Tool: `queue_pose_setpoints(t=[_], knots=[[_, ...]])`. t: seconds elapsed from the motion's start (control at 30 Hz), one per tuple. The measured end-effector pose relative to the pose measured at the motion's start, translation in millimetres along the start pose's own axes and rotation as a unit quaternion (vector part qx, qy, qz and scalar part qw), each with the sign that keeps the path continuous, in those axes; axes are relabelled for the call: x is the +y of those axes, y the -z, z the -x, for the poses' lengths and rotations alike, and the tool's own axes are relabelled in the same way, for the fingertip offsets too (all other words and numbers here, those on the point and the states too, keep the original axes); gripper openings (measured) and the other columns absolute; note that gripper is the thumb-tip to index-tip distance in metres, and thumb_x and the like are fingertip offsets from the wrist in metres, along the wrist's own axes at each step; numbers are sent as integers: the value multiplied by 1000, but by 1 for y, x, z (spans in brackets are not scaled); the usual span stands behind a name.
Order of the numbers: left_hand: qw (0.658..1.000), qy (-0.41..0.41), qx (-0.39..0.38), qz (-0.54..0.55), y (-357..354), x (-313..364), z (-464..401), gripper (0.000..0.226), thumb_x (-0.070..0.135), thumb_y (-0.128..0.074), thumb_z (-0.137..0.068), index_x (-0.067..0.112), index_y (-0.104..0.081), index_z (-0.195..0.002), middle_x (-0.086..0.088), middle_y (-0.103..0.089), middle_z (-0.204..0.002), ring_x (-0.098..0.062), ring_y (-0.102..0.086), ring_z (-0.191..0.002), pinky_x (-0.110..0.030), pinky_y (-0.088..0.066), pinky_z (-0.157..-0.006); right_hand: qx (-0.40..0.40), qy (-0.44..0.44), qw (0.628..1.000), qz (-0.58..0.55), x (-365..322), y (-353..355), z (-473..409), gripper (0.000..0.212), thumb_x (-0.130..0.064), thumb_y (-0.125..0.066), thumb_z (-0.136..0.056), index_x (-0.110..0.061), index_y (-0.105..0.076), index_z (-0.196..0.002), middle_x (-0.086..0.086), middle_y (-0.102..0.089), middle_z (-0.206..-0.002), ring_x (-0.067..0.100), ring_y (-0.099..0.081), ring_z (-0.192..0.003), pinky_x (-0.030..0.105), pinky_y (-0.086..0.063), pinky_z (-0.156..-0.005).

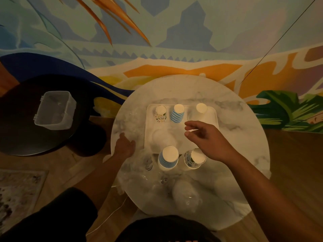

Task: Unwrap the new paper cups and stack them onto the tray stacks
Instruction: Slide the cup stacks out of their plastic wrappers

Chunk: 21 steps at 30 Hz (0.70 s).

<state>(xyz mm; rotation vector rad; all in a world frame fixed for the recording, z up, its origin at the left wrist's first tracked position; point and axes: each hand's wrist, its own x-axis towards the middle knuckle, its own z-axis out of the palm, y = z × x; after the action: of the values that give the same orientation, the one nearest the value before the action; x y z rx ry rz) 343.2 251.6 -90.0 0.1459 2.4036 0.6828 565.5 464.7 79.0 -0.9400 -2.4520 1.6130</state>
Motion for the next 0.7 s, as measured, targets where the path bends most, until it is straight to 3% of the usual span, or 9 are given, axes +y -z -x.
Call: queue_pose_setpoints(t=[0.1,0.27,0.47,0.7], knots=[[1000,19,-9,19,-12,2,10,76,27,-55,-101,6,-11,-159,-23,-43,-151,-40,-46,-135,-43,-39,-109,5,-6,1000,5,3,1,0,36,-34,-69,-95,-31,-64,-131,-15,-69,-117,7,-68,-98,22,-55,-80],[997,30,-19,71,-32,8,29,78,24,-55,-100,7,-6,-159,-21,-47,-149,-39,-53,-129,-40,-46,-98,14,-10,1000,8,1,1,-2,34,-34,-68,-96,-31,-65,-130,-16,-69,-117,7,-68,-97,22,-53,-85],[999,11,23,48,-15,-1,8,92,41,-64,-95,12,-7,-160,-21,-34,-157,-40,-45,-137,-48,-41,-109,23,-8,1000,6,1,3,0,33,-33,-68,-96,-30,-65,-129,-17,-70,-116,10,-68,-97,24,-53,-87],[999,-27,31,32,3,-19,-12,98,56,-69,-87,12,-18,-158,-18,-37,-154,-39,-42,-138,-49,-40,-110,38,-11,999,6,5,8,6,32,-30,-69,-95,-30,-66,-127,-17,-70,-115,13,-68,-97,27,-54,-90]])
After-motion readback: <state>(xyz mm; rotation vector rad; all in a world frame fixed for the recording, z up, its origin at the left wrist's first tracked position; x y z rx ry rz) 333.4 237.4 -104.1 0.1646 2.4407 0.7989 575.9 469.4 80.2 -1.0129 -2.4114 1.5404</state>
